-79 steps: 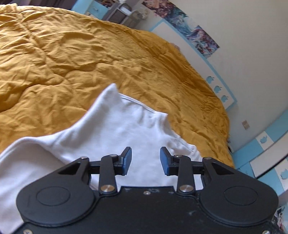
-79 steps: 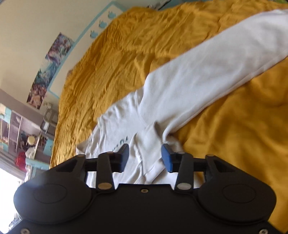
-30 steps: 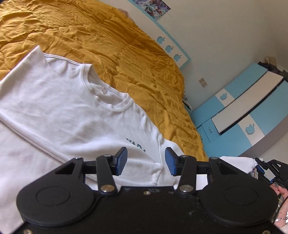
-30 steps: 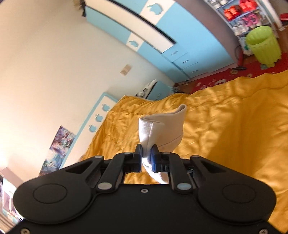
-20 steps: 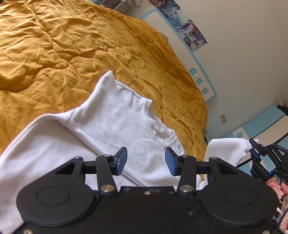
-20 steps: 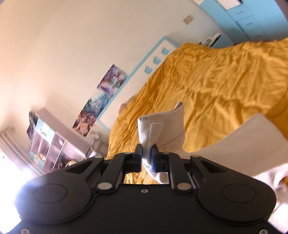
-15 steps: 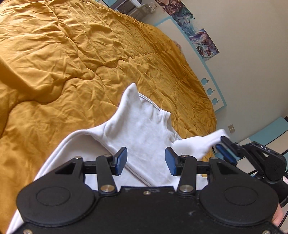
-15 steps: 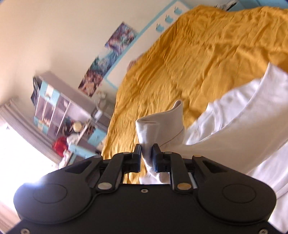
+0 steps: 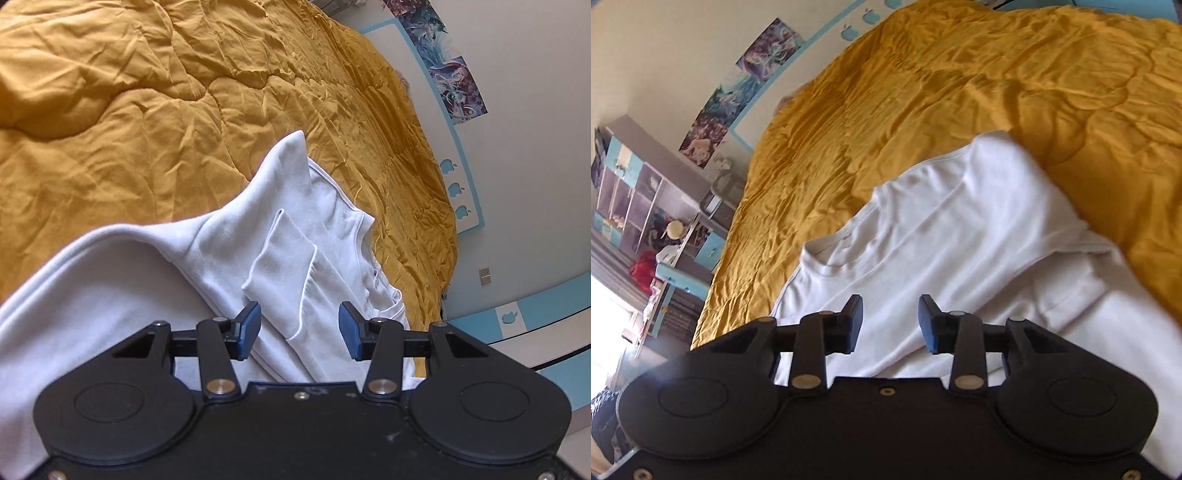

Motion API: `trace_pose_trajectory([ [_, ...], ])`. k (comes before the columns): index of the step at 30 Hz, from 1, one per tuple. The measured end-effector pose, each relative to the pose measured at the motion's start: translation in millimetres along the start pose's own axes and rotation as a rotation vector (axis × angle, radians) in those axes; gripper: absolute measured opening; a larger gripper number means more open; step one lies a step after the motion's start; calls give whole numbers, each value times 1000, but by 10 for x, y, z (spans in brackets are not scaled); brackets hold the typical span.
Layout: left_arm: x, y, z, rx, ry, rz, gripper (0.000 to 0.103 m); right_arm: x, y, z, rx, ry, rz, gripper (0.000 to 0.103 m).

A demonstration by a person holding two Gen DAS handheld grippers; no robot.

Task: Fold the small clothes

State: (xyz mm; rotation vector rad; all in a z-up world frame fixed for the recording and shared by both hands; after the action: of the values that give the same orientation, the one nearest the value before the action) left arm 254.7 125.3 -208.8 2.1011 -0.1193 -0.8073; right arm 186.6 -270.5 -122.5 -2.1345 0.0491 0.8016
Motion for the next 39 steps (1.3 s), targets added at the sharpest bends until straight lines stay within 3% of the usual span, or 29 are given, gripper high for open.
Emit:
trace_pose_trajectory([
  [6,188,-22,105,-47,-10,-53,47,-199,360,-160,53,38,25,39],
  [13,409,-39,20,-81,26,-19,45,-138,380,-134,33,21,23,46],
  [15,420,-38,20,-84,39,15,32,-105,423,-131,54,13,28,47],
  [17,432,-19,22,-68,38,18,3,-68,497,-136,79,17,47,47],
  [24,267,203,-107,25,130,90,3,109,836,-210,276,45,72,46],
  [28,145,323,-208,71,183,146,3,160,925,-295,385,105,26,46],
  [32,124,353,-265,91,194,152,3,228,1057,-304,562,132,-45,45],
  [34,108,354,-269,109,205,138,3,209,1096,-286,593,164,-46,9],
  [36,43,351,-248,126,224,141,3,133,1106,-270,587,189,-37,8],
  [39,19,282,-194,170,231,87,3,28,1048,-231,539,198,-23,8],
])
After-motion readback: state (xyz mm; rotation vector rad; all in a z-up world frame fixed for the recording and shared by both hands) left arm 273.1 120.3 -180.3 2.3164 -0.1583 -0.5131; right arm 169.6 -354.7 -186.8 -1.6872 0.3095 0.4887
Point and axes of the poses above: each gripper's, at about its wrist camera, not at the fingertips, and x roughly the way its jaws point, y to its right, z to its underside, the point moved 4 cm from there along x, roughly the way its jaws point, and after that the axes turned 10 degrees about x, right-handed, at the moved point
